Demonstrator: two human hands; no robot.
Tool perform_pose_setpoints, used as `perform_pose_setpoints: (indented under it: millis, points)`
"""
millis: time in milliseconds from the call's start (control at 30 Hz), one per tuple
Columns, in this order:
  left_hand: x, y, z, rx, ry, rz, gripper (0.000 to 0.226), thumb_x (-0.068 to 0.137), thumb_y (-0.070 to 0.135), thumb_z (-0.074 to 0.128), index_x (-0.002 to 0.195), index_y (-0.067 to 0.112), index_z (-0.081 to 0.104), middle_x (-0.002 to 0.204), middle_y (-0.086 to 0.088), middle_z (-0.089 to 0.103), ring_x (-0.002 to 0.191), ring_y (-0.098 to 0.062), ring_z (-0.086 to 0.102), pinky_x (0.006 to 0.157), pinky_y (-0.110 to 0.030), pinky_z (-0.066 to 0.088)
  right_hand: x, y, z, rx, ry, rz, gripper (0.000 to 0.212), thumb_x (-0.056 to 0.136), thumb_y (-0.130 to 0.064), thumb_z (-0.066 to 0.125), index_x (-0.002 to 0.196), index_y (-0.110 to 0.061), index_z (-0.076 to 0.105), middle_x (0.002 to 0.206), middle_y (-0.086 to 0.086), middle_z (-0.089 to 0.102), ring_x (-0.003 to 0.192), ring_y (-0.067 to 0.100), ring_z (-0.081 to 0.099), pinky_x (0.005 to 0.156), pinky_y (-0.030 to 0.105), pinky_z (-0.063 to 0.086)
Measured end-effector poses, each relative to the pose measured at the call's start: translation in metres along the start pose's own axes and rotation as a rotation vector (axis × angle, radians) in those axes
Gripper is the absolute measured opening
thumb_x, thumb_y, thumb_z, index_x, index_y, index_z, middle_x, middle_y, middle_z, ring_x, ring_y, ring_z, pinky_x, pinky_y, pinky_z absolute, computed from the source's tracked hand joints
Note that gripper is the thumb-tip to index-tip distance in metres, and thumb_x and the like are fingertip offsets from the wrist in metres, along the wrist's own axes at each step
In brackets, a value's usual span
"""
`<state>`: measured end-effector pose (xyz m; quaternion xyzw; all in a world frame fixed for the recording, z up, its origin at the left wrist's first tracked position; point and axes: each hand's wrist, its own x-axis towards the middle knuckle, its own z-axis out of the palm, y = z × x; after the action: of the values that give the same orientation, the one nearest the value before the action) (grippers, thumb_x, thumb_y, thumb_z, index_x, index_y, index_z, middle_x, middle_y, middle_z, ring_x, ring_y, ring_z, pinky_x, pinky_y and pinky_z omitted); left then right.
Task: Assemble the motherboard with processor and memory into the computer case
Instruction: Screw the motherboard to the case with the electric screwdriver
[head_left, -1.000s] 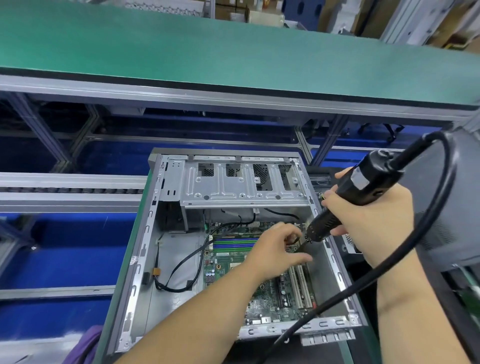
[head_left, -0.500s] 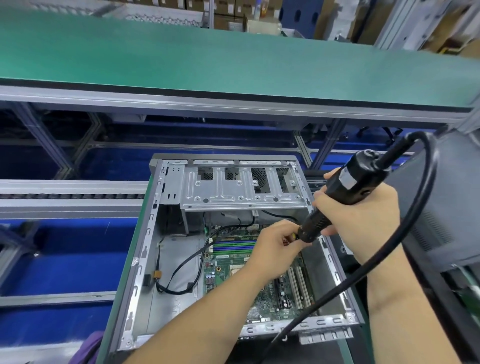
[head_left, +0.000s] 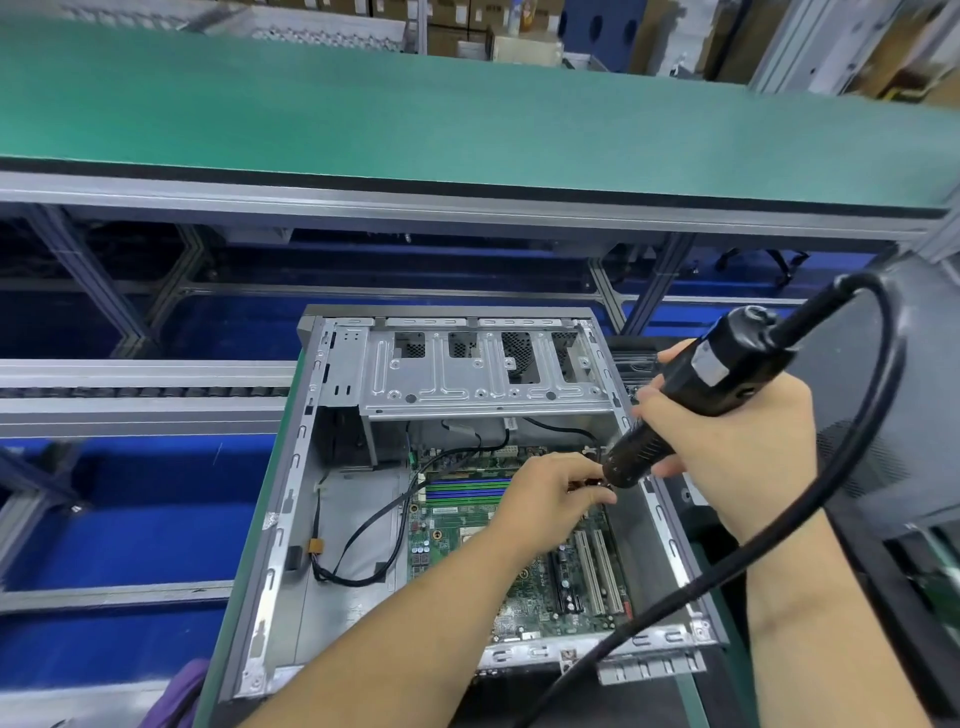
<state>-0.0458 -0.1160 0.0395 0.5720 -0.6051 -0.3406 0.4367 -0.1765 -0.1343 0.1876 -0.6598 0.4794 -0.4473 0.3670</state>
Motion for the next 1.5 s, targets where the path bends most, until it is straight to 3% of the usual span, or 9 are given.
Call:
perform_pose_setpoints:
  millis: [100,200,367,533,733,1000,1200,1333,1500]
  points:
    - [0.0,-0.004,0.001,0.01,-0.015,-0.02,0.033,0.087,0.023,0.074,0.065,0.042,0.056,0.066,0.029,0.054,0.071,0.001,0.047,0.07,-0.026,0.037,0.0,0.003,0.002,-0.005,0.023,-0.011,0.025,0.073,-0.008,0.082,0.091,-0.021,0.071,0.078,-0.009,0.073,0.063,0.015,0.073,0.043,0.035,0.057]
    - [0.001,-0.007,-0.001,0.016,-0.055,-0.034,0.004,0.088,0.025,0.073,0.088,0.029,0.075,0.077,0.021,0.061,0.082,-0.008,0.054,0.079,-0.033,0.045,0.0,0.006,0.002,0.022,0.038,0.006,0.027,0.072,-0.009,0.083,0.094,-0.023,0.072,0.08,-0.008,0.073,0.065,0.013,0.074,0.043,0.036,0.058]
    - [0.001,-0.01,-0.001,0.019,-0.067,-0.06,0.016,0.087,0.027,0.074,0.102,0.028,0.076,0.097,0.014,0.072,0.094,-0.008,0.059,0.088,-0.032,0.047,0.001,0.008,0.005,0.023,0.042,0.01,0.028,0.073,-0.01,0.082,0.094,-0.025,0.072,0.082,-0.007,0.074,0.066,0.013,0.074,0.043,0.037,0.058]
    - [-0.004,-0.031,-0.017,-0.002,-0.151,-0.249,0.061,0.079,0.028,0.082,0.135,0.035,0.058,0.133,0.016,0.059,0.12,-0.004,0.054,0.105,-0.027,0.044,0.004,0.004,-0.001,0.054,0.033,-0.009,0.025,0.073,-0.013,0.082,0.092,-0.024,0.071,0.081,-0.003,0.074,0.068,0.017,0.075,0.042,0.034,0.057]
    - [-0.013,-0.052,-0.02,0.159,-0.232,-0.389,0.025,0.092,0.004,0.066,0.116,0.013,0.068,0.091,0.0,0.066,0.071,-0.009,0.056,0.081,-0.032,0.057,0.003,0.002,-0.001,0.103,0.029,0.013,0.033,0.059,-0.039,0.075,0.09,-0.03,0.072,0.081,0.0,0.074,0.062,0.022,0.075,0.043,0.036,0.056]
    - [-0.011,-0.055,-0.013,0.195,-0.23,-0.37,0.032,0.091,0.006,0.068,0.121,0.017,0.067,0.093,0.002,0.065,0.077,-0.009,0.061,0.081,-0.034,0.058,0.002,0.0,0.001,0.153,0.03,0.005,0.029,0.063,-0.035,0.077,0.092,-0.031,0.073,0.081,0.003,0.074,0.056,0.03,0.073,0.042,0.045,0.056]
    - [-0.008,-0.057,-0.012,0.262,-0.167,-0.361,0.009,0.092,0.018,0.069,0.098,0.015,0.075,0.084,0.006,0.066,0.067,-0.003,0.053,0.066,-0.024,0.045,0.002,-0.005,0.002,0.165,0.027,-0.008,0.027,0.062,-0.035,0.076,0.088,-0.028,0.072,0.078,0.006,0.073,0.056,0.031,0.072,0.041,0.046,0.056]
    - [-0.008,-0.058,-0.012,0.253,-0.169,-0.376,0.015,0.091,0.02,0.071,0.104,0.014,0.076,0.101,0.0,0.073,0.091,-0.016,0.064,0.086,-0.03,0.051,0.002,-0.006,0.002,0.156,0.018,-0.008,0.028,0.063,-0.035,0.076,0.089,-0.027,0.072,0.079,0.005,0.074,0.055,0.032,0.072,0.041,0.051,0.056]
    - [-0.009,-0.06,-0.013,0.25,-0.187,-0.354,0.014,0.091,0.021,0.07,0.101,0.013,0.077,0.09,0.004,0.068,0.081,-0.012,0.059,0.079,-0.025,0.046,0.002,-0.007,0.0,0.174,0.033,0.013,0.029,0.062,-0.033,0.077,0.09,-0.029,0.073,0.081,0.006,0.074,0.057,0.033,0.073,0.043,0.042,0.056]
